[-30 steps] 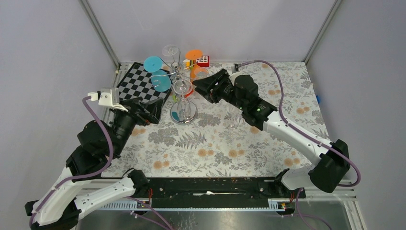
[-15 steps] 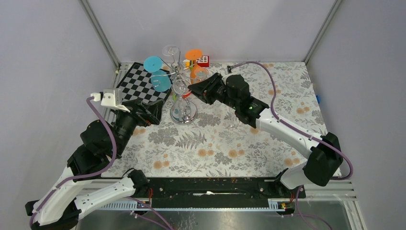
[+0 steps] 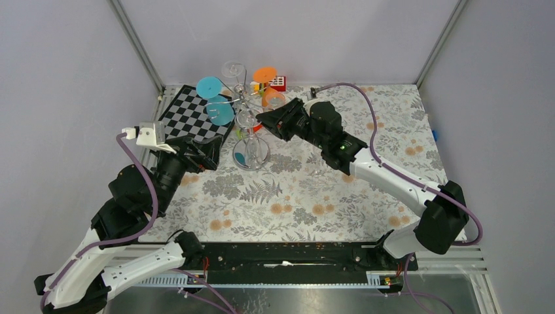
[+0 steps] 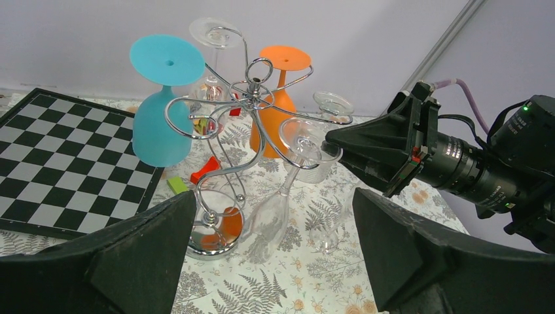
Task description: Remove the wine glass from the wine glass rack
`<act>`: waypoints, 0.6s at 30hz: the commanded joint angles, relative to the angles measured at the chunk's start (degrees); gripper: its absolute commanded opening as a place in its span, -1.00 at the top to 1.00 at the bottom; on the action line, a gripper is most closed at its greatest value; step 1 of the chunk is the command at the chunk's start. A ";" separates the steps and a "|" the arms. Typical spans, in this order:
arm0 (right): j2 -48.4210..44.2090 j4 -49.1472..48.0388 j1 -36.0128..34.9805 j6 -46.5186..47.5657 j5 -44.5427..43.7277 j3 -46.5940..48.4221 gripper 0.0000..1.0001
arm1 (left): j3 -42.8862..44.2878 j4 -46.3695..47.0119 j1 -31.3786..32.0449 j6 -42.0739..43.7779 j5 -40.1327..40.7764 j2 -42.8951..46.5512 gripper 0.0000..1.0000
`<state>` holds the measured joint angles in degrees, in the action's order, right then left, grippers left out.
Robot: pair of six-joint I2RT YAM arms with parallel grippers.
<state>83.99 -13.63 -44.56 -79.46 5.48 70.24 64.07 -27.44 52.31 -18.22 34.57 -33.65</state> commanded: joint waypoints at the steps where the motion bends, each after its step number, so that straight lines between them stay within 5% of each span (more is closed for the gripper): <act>1: 0.61 -1.91 -0.53 0.07 0.93 2.60 0.53 | 0.25 0.74 -0.14 0.34 1.32 0.05 -0.94; 6: 0.19 1.59 -0.97 2.55 1.05 4.11 0.63 | 0.11 0.33 -0.17 -0.07 2.73 -0.15 -0.94; 12: -0.58 0.56 -0.98 1.73 0.23 3.28 1.00 | 0.17 0.00 -0.19 -0.59 3.29 -0.41 -0.94; 18: -2.24 -4.77 -0.97 2.82 0.37 2.71 1.00 | 0.11 0.13 -0.17 -0.77 4.24 0.12 -0.94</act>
<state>84.23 -12.34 -44.88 -77.73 5.61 71.26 64.07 -27.73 52.31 -18.65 36.82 -33.76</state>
